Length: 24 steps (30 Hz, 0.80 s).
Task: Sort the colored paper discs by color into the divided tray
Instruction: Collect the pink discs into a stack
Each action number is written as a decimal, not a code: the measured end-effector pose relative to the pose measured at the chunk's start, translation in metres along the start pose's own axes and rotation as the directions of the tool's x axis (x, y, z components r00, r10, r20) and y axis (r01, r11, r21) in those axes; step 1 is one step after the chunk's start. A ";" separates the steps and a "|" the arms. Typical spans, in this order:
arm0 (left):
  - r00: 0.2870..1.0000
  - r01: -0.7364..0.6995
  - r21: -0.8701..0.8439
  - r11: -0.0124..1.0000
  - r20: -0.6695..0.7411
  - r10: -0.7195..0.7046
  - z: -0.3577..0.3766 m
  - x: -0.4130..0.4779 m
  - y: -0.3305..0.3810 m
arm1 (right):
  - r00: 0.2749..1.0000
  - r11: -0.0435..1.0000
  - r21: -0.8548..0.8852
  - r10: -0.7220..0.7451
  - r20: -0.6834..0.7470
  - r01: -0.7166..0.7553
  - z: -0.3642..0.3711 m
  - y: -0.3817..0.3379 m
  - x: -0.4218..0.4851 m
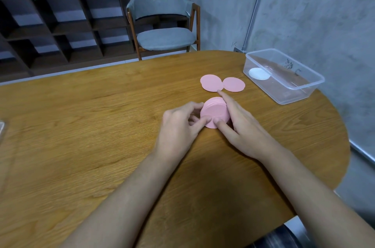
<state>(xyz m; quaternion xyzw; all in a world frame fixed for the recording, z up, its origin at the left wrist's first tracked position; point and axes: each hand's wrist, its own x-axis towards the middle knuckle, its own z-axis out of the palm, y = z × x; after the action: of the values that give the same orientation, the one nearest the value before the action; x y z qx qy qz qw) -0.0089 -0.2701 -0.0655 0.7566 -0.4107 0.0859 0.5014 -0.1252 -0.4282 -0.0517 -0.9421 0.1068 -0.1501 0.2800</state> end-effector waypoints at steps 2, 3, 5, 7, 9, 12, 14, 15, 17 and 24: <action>0.996 -0.090 0.123 0.988 0.001 0.091 0.001 -0.002 -0.002 | 0.999 1.000 -0.016 0.006 -0.033 -0.007 0.000 0.001 -0.003; 0.992 -0.125 0.167 0.978 0.006 0.126 0.002 -0.003 -0.002 | 0.999 1.000 -0.016 0.014 -0.047 -0.015 0.000 0.002 -0.005; 0.987 -0.160 0.223 0.962 0.028 0.157 0.005 -0.005 -0.001 | 0.997 1.000 0.007 0.013 -0.079 -0.012 0.001 0.001 -0.010; 0.987 -0.163 0.249 0.955 0.049 0.156 0.007 -0.006 0.000 | 0.993 0.999 0.026 -0.023 -0.113 0.026 0.001 0.000 -0.014; 0.986 -0.165 0.271 0.948 0.067 0.153 0.008 -0.007 0.004 | 0.991 0.999 0.023 -0.041 -0.130 0.045 0.002 0.000 -0.017; 0.987 -0.148 0.296 0.944 0.106 0.122 0.004 -0.007 0.010 | 0.992 0.998 0.049 -0.019 -0.125 0.025 0.000 0.004 -0.016; 0.988 -0.124 0.312 0.942 0.128 0.088 0.001 -0.008 0.008 | 0.994 0.997 0.082 0.017 -0.107 -0.008 -0.007 0.009 -0.013; 0.989 -0.102 0.314 0.944 0.135 0.062 -0.001 -0.007 0.004 | 0.995 0.995 0.092 0.035 -0.098 -0.026 -0.011 0.013 -0.013; 0.991 -0.034 0.306 0.951 0.135 -0.008 -0.002 -0.003 -0.004 | 0.993 0.994 0.096 0.066 -0.098 -0.056 -0.022 0.022 -0.013; 0.981 -0.007 0.325 0.946 0.186 -0.056 0.006 0.028 -0.017 | 0.967 0.980 0.145 0.162 -0.198 -0.134 -0.041 0.052 -0.018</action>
<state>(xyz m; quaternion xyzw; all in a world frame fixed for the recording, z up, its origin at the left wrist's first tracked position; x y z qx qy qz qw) 0.0196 -0.2873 -0.0648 0.8386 -0.4282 0.0723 0.3290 -0.1620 -0.4864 -0.0523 -0.8901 0.1958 -0.2337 0.3388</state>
